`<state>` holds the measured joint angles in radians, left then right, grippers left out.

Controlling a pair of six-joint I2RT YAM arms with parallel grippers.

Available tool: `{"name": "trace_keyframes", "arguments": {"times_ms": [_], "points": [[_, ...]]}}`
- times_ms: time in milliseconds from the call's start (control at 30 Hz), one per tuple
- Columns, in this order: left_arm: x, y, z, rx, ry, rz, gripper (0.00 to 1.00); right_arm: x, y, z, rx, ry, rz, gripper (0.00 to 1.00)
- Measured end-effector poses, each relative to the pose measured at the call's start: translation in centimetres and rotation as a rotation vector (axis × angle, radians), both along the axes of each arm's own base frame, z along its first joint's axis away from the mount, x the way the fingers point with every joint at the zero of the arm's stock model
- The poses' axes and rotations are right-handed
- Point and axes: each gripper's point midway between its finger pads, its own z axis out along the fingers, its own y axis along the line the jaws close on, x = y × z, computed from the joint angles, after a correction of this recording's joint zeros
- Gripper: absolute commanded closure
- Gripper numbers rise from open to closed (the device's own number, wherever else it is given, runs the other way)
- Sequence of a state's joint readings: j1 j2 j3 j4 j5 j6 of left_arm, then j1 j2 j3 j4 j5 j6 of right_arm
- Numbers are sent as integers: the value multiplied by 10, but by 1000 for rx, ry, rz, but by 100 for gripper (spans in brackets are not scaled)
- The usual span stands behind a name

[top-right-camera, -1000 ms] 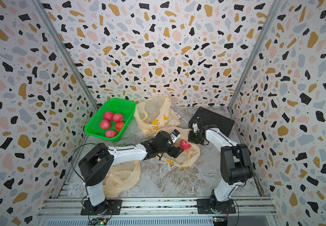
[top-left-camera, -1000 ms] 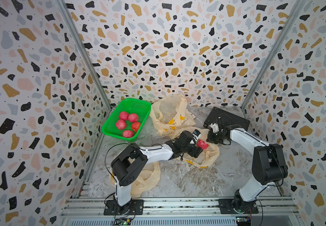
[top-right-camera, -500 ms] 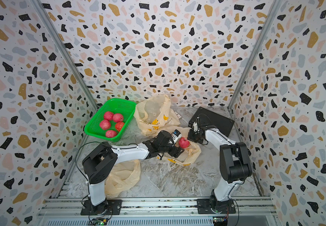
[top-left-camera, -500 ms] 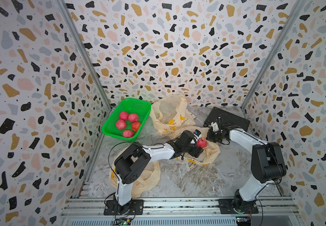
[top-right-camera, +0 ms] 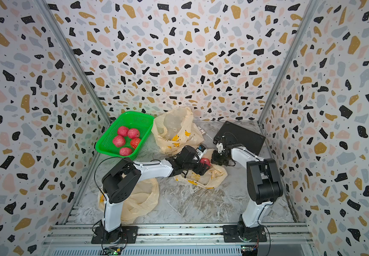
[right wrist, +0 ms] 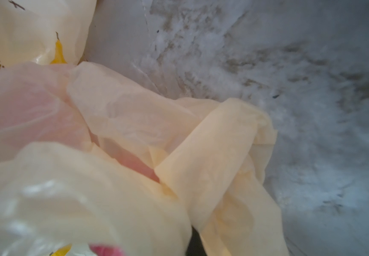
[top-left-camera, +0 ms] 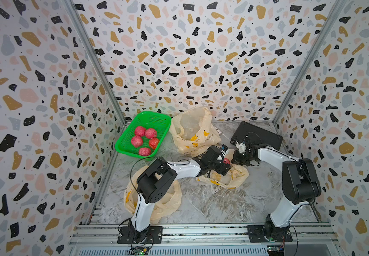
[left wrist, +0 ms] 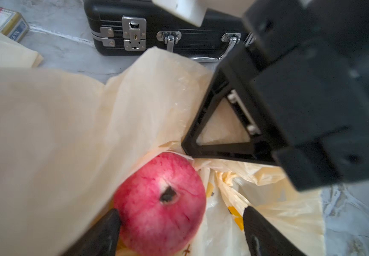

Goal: Untie the knot of a plastic bag & take out the apple
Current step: Pick up the apple from the plastic bag.

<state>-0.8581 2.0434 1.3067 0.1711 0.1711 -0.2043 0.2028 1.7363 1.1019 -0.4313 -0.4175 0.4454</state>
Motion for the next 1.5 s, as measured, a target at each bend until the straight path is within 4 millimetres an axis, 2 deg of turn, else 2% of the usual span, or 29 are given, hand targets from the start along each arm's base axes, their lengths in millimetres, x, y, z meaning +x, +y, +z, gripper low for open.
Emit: {"name": "trace_keyframes", "arguments": {"times_ms": [133,200,433,633,700,767,933,1133,1200,1300,1400,1500], "points": [[7,-1,-10,9,11,9,28,-4,1,3,8,2,5,100],[10,-3,-9,2,7,9,30,-5,2,4,9,-2,8,100],[12,-8,-9,-18,25,11,31,-4,0,6,4,-10,9,100],[11,-9,-9,-33,45,10,46,-5,0,6,2,-9,9,100],[9,-7,-8,-36,50,6,55,-5,0,6,2,-8,10,100],[4,-4,-7,-33,64,-4,59,-7,0,6,2,-2,13,100],[-15,5,3,-20,105,-40,59,-8,1,5,5,3,18,100],[-43,16,38,-49,128,-128,58,-9,1,5,1,4,24,100],[-55,21,58,-75,132,-168,59,-9,1,5,1,5,25,100],[-71,32,99,-126,120,-212,59,-8,2,6,2,2,25,100],[-74,53,147,-183,79,-200,60,-8,2,6,2,2,25,100],[-55,96,188,-225,32,-87,64,-9,1,6,0,1,26,100]]}}
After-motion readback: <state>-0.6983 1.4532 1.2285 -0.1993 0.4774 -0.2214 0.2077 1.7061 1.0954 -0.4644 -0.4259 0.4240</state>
